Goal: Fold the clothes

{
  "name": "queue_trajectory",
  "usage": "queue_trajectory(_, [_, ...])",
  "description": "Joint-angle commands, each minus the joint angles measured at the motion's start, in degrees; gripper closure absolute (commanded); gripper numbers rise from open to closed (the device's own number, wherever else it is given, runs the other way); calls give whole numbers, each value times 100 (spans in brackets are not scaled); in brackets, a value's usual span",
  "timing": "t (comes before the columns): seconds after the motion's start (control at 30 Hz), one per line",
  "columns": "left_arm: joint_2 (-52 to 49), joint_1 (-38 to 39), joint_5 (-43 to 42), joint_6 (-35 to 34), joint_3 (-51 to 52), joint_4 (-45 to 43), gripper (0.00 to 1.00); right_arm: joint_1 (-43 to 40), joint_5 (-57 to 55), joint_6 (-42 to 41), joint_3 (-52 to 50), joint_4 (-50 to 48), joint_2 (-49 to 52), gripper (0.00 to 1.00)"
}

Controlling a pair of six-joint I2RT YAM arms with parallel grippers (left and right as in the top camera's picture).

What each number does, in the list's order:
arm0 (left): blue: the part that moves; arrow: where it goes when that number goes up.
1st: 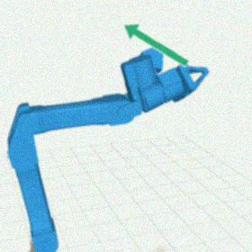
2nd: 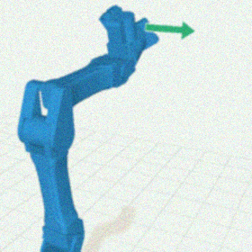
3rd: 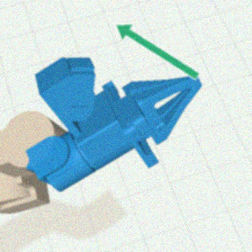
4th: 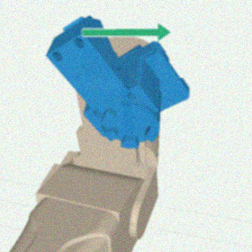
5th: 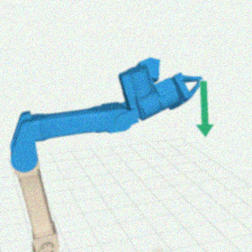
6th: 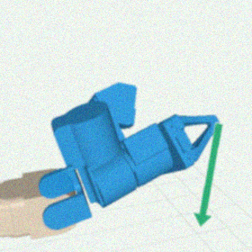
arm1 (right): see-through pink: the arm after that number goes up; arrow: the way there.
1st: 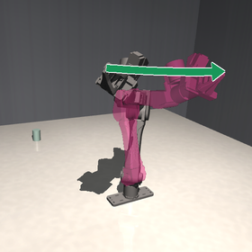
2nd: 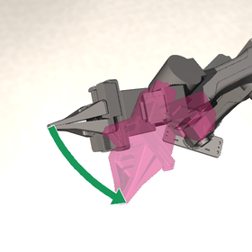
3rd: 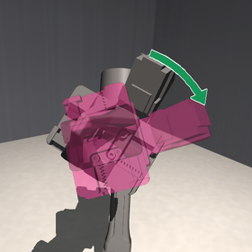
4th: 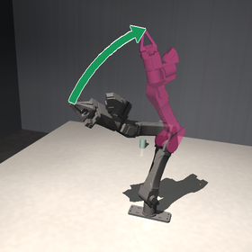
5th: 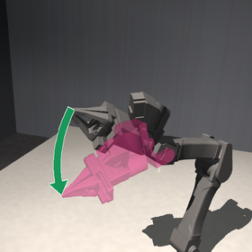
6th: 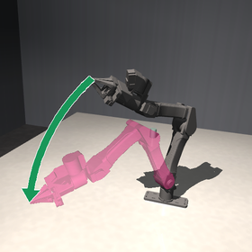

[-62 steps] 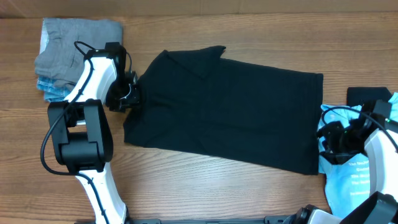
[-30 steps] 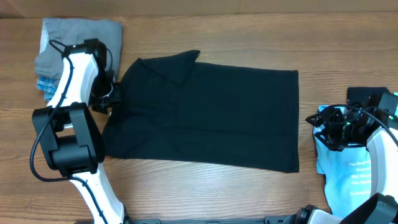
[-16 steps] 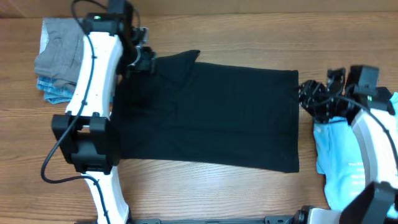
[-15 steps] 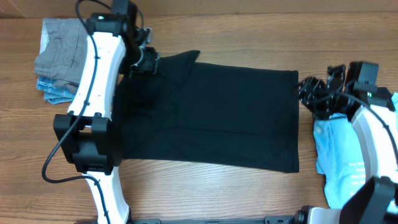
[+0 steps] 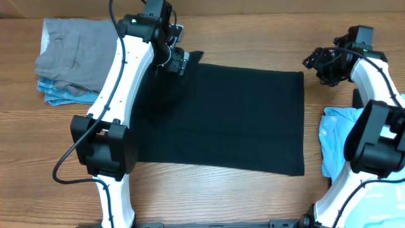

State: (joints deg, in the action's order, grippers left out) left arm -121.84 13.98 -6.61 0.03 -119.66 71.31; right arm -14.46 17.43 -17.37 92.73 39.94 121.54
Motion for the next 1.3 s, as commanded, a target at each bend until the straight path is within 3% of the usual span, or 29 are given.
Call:
queue_trajectory(0.0, [7,33,96,59,-105,0,21,107,-299,-17,175,-162,214,29])
queue_trajectory(0.23, [7,35,85,-4,-105,4,21,317,-203,111,175,-463,673,31])
queue_trajectory(0.67, [7,35,90,4,-105,-13,21,260,133,435,175,-175,763,73])
queue_trajectory(0.83, [7,35,87,4,-105,-13,21,140,514,435,192,-184,737,96])
queue_trajectory(1.27, [-299,81,105,151,240,-289,22,-310,1338,638,192,426,295,96])
